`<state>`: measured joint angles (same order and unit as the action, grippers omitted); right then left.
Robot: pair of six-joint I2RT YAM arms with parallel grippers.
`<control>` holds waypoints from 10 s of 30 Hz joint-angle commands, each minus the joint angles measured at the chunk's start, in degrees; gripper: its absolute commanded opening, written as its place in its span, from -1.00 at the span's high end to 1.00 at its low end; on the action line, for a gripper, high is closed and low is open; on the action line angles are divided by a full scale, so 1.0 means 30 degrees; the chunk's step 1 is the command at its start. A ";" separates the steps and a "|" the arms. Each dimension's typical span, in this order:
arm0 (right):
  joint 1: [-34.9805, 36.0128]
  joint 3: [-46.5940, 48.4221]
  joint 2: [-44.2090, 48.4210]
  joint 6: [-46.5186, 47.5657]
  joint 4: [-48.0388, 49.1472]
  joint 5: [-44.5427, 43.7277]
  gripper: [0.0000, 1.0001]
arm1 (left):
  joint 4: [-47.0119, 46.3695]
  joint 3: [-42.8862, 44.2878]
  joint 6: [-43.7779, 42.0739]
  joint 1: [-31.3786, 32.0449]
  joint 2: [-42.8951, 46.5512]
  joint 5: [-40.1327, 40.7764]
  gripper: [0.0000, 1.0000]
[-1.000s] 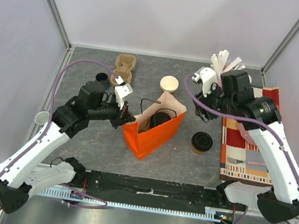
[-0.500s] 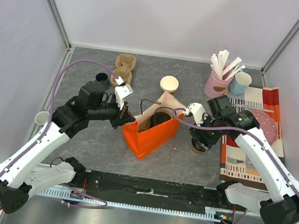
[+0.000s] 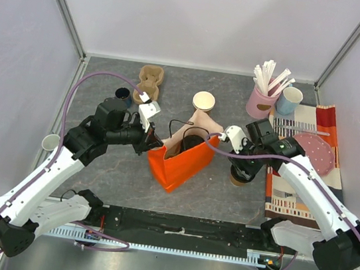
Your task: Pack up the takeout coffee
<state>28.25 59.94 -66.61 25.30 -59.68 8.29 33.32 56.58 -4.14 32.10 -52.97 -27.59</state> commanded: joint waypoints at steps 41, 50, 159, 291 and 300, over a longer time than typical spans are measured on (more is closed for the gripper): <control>0.1483 -0.0211 -0.0122 0.0709 0.0296 -0.1300 1.00 | 0.1549 0.0564 -0.0730 -0.0064 -0.0068 0.0292 0.95; 0.1014 0.5264 -0.0764 -0.1545 -0.2312 -0.3143 1.00 | 0.1257 0.0741 -0.0406 -0.0093 -0.0155 -0.0177 0.96; 1.2439 1.7226 -1.1604 0.0323 -0.5390 0.1307 1.00 | -0.0618 0.1298 0.3316 -0.1353 -0.0479 -0.1317 0.95; -0.5579 1.7428 -1.3743 -0.0875 0.8819 -0.1827 0.31 | 0.1110 0.0770 -0.0494 -0.1353 -0.0390 -0.3019 0.96; -0.5608 1.7928 -1.1874 -0.0640 0.8585 -0.3320 1.00 | 0.0993 0.0623 -0.0319 -0.1353 -0.0419 -0.2756 0.95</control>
<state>11.73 110.85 -107.79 23.20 -35.51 0.84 34.37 57.49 -3.62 27.77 -54.59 -35.11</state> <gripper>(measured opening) 0.016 0.025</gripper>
